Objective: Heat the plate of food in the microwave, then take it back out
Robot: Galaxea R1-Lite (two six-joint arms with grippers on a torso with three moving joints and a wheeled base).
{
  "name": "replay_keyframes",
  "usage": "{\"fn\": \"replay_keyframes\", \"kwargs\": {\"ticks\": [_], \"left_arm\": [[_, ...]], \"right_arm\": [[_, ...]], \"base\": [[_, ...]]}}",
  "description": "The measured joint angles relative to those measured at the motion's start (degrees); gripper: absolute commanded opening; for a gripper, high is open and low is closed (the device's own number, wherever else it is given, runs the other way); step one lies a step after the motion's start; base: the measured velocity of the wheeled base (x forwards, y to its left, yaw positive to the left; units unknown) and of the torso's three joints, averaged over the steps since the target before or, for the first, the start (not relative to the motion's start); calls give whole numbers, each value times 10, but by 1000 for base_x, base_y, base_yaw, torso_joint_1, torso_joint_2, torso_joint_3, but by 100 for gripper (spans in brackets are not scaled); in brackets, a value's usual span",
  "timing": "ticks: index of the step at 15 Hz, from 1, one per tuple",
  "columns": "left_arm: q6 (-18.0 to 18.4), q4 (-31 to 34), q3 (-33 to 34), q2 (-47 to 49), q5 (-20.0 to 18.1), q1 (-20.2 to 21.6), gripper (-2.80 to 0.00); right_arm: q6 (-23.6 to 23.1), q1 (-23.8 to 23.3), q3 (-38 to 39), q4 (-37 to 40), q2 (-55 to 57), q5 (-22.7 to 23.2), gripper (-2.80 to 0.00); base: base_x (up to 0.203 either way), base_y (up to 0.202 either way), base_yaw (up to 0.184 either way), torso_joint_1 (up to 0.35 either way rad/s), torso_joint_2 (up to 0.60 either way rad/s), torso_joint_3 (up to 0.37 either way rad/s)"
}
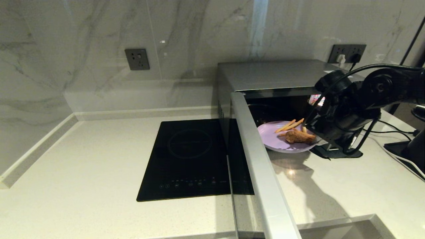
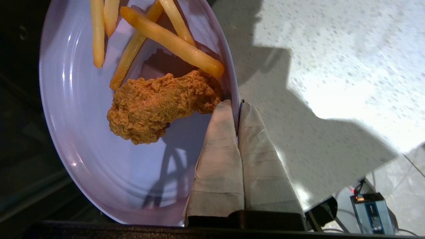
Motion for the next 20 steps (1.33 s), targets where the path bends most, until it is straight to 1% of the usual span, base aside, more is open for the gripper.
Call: {"fn": "replay_keyframes", "kwargs": {"ticks": [4,10,12,14,15,16,18,20], "left_arm": [[0,0,0,0,0,0,-280],[0,0,0,0,0,0,-280],[0,0,0,0,0,0,-280],[0,0,0,0,0,0,-280],[0,0,0,0,0,0,-280],[0,0,0,0,0,0,-280],[0,0,0,0,0,0,-280],[0,0,0,0,0,0,-280]], "right_arm": [[1,0,51,-2,-44,3,-280],[3,-1,180,-4,-162,4,-280],[19,-2,217,-4,-209,2,-280],[54,-4,254,-4,-251,-2,-280],[63,-11,273,-4,-269,-4,-280],[67,-26,288,-4,-284,-5,-280],[67,-73,311,-8,-305,-5,-280],[53,-133,333,-45,-315,-6,-280]], "base": [[0,0,0,0,0,0],[0,0,0,0,0,0],[0,0,0,0,0,0],[0,0,0,0,0,0],[0,0,0,0,0,0],[0,0,0,0,0,0],[0,0,0,0,0,0],[0,0,0,0,0,0]]}}
